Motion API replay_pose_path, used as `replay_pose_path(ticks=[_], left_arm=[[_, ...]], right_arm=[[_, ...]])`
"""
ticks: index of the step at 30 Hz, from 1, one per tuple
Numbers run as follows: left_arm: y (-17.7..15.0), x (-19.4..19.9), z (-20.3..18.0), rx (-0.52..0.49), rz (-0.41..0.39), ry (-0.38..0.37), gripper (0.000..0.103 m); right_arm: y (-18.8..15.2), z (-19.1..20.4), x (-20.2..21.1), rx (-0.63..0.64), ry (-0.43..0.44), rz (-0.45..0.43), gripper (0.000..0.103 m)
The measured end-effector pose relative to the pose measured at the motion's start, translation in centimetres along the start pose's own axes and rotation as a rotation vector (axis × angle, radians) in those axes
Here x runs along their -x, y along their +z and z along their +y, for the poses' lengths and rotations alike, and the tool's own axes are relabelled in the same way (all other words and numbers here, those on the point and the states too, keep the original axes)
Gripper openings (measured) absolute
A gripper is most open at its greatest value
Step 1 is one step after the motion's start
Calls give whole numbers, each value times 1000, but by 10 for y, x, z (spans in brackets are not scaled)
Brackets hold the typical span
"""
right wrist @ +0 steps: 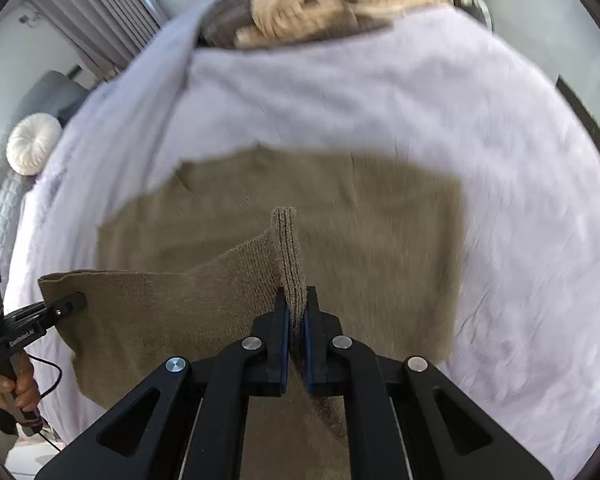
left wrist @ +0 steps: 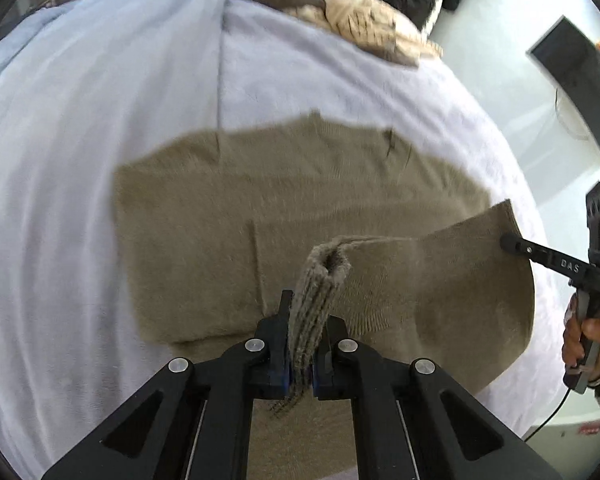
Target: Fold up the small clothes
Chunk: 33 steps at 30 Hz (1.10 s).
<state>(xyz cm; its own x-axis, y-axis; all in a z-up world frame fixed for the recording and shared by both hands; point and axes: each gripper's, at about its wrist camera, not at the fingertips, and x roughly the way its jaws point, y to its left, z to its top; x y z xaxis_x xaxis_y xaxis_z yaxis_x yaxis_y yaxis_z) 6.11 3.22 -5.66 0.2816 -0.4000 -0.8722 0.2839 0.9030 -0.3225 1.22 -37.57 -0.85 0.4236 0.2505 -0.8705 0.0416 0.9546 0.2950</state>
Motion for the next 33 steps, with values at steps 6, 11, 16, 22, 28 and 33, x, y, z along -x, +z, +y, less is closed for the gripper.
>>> replay_pose_path(ticks=[6, 11, 16, 22, 28, 33], left_arm=[[33, 37, -1, -37, -102, 7, 8], [73, 17, 3, -59, -142, 44, 8], [98, -48, 21, -16, -89, 108, 8], [97, -109, 43, 42, -12, 187, 8], [102, -100, 58, 86, -28, 203, 10], [101, -75, 79, 120, -48, 295, 12]], right_arm=[[35, 13, 27, 51, -5, -103, 6], [73, 4, -7, 0, -2, -95, 7], [93, -16, -71, -47, -20, -19, 6], [84, -32, -126, -94, -58, 51, 6], [86, -42, -119, -140, -118, 20, 8], [86, -58, -104, -190, -198, 12, 13]])
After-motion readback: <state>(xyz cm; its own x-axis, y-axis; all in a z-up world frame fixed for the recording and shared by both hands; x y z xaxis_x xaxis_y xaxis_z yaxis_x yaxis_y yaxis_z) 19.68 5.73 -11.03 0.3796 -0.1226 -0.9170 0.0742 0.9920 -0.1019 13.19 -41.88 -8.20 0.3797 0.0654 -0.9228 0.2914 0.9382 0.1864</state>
